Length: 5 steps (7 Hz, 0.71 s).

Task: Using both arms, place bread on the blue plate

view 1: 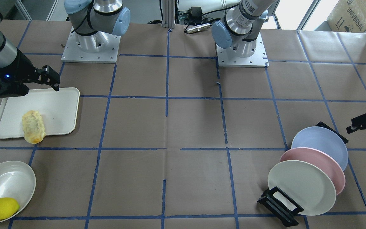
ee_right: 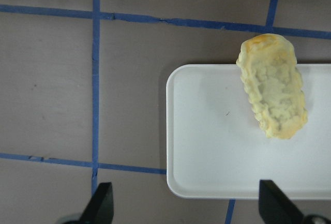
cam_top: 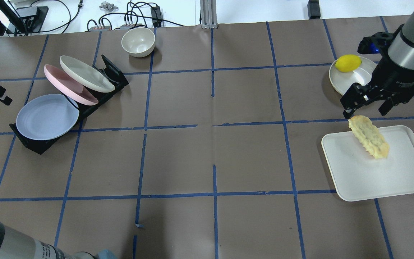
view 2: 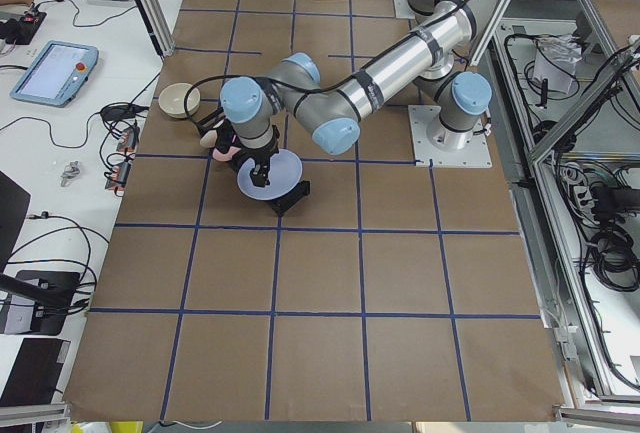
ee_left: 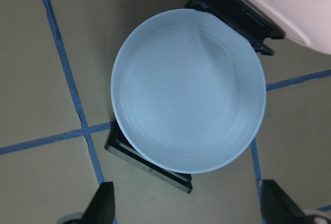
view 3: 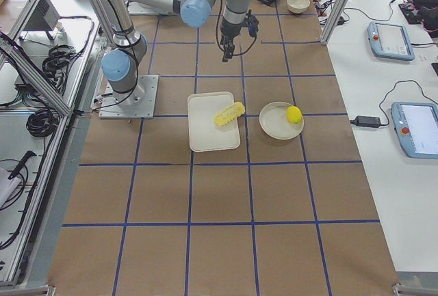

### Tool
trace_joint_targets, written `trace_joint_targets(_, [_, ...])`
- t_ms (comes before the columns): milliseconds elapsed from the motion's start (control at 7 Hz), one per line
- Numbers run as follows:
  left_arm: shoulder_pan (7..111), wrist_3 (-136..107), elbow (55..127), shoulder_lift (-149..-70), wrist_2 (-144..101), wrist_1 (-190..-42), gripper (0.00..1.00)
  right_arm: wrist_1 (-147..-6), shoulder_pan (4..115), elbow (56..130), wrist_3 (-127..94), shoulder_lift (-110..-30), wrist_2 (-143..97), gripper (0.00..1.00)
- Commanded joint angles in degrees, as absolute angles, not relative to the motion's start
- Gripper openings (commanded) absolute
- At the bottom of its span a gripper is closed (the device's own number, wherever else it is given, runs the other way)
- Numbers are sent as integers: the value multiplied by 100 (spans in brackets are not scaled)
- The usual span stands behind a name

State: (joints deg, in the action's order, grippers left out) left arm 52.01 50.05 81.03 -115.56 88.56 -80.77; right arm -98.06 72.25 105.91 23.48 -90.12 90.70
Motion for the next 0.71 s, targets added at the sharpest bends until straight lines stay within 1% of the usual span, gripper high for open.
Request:
trace_joint_targets(0, [5177, 5071, 8033, -12118, 9053, -7507, 100, -11559, 7110, 11607, 2583, -8694, 9070, 100])
trace_joint_targets(286, [5159, 5124, 8025, -12409, 8974, -7515, 100, -11855, 7102, 11681, 2985, -8492, 9070, 99])
trace_joint_targets(571, [5150, 5115, 8033, -12506, 8581, -7593, 96, -12364, 6569, 11672, 3661, -7974, 9062, 99])
